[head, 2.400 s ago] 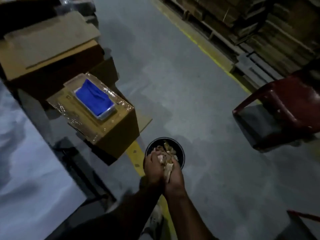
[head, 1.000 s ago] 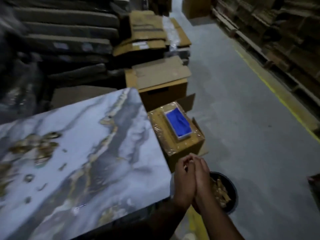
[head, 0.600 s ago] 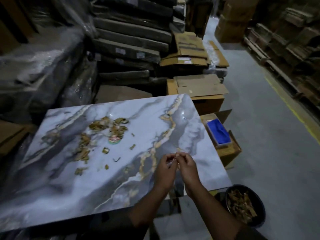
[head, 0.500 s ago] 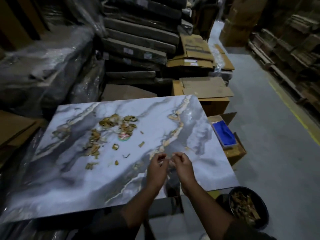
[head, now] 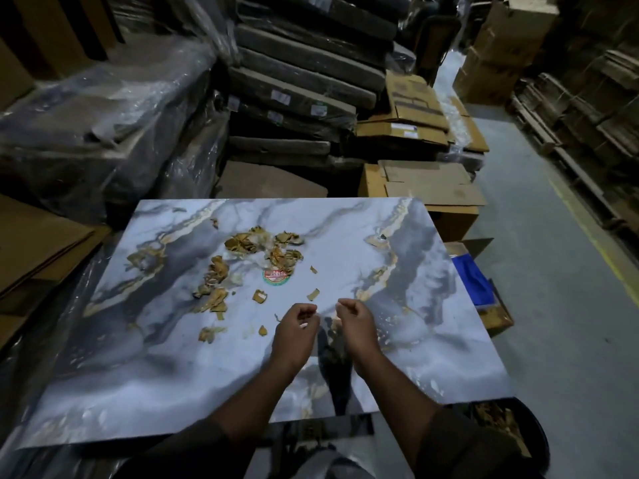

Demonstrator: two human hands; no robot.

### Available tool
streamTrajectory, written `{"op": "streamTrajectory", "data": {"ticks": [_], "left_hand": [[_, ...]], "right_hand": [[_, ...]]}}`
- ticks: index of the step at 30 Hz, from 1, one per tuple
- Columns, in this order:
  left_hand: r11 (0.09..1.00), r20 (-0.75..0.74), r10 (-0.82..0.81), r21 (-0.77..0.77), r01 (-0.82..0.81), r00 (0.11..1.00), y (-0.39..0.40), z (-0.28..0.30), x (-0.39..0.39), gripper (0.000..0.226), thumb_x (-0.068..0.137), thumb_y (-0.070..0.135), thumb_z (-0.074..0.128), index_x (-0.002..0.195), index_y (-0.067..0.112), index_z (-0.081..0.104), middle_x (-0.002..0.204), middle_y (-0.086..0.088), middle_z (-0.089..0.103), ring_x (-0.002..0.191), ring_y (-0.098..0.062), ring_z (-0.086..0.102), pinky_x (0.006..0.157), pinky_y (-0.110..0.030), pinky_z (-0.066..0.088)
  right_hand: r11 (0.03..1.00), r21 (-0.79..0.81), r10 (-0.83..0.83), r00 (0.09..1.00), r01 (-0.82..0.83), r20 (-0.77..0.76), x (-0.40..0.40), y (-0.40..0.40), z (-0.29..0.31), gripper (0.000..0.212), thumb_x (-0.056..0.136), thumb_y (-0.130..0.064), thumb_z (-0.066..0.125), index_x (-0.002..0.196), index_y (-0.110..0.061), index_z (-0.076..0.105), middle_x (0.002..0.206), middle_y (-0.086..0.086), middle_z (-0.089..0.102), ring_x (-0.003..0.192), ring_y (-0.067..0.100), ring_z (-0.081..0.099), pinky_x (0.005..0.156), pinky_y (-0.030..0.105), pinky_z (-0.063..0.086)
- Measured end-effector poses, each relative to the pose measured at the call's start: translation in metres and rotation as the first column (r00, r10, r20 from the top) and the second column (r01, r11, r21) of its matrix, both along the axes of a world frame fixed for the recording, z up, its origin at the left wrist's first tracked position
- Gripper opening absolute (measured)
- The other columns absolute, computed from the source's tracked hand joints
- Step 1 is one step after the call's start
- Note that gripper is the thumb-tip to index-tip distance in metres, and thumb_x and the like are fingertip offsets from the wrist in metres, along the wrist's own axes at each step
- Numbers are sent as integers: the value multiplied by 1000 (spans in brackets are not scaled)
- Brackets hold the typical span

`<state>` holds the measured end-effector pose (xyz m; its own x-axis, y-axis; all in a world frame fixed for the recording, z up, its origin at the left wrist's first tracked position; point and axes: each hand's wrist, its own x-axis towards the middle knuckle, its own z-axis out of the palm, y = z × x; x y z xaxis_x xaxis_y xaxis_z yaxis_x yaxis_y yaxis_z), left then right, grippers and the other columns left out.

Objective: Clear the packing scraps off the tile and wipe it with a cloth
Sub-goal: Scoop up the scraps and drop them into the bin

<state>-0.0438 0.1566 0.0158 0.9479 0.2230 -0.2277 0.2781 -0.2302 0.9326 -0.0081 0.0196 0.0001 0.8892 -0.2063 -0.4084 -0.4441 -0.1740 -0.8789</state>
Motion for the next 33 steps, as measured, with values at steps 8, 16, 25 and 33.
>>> {"op": "streamTrajectory", "data": {"ticks": [8, 16, 25, 33], "left_hand": [[992, 7, -121, 30, 121, 993, -6, -4, 84, 18, 99, 20, 62, 116, 14, 67, 110, 3, 69, 102, -9, 63, 81, -10, 45], [991, -42, -131, -21, 130, 990, -6, -21, 155, 18, 102, 23, 59, 116, 16, 66, 110, 5, 67, 100, 3, 60, 75, -7, 46], [1000, -20, 27, 1, -26, 999, 14, -36, 178, 12, 101, 20, 61, 110, 21, 68, 104, 8, 69, 91, 9, 61, 75, -6, 46], [952, 189, 234, 156, -264, 954, 100, -25, 186, 14, 95, 22, 61, 92, 34, 66, 87, 11, 70, 81, 2, 65, 74, -15, 51]], "right_hand": [[973, -179, -128, 987, 143, 94, 73, -20, -3, 13, 92, -13, 66, 104, -14, 69, 103, 7, 73, 90, 18, 66, 80, 29, 50], [781, -618, -43, 995, 90, 91, 155, -52, -29, 39, 88, -5, 66, 126, -8, 67, 130, 17, 55, 126, 36, 46, 111, 37, 30], [917, -391, 176, 959, -77, 224, 170, 21, -38, 29, 95, -2, 58, 120, -11, 69, 121, 4, 65, 119, 21, 57, 106, 31, 45], [734, -663, -13, 980, 145, 199, 243, -16, -55, 29, 90, -15, 69, 117, -4, 69, 134, 20, 56, 130, 40, 43, 110, 44, 26]]}}
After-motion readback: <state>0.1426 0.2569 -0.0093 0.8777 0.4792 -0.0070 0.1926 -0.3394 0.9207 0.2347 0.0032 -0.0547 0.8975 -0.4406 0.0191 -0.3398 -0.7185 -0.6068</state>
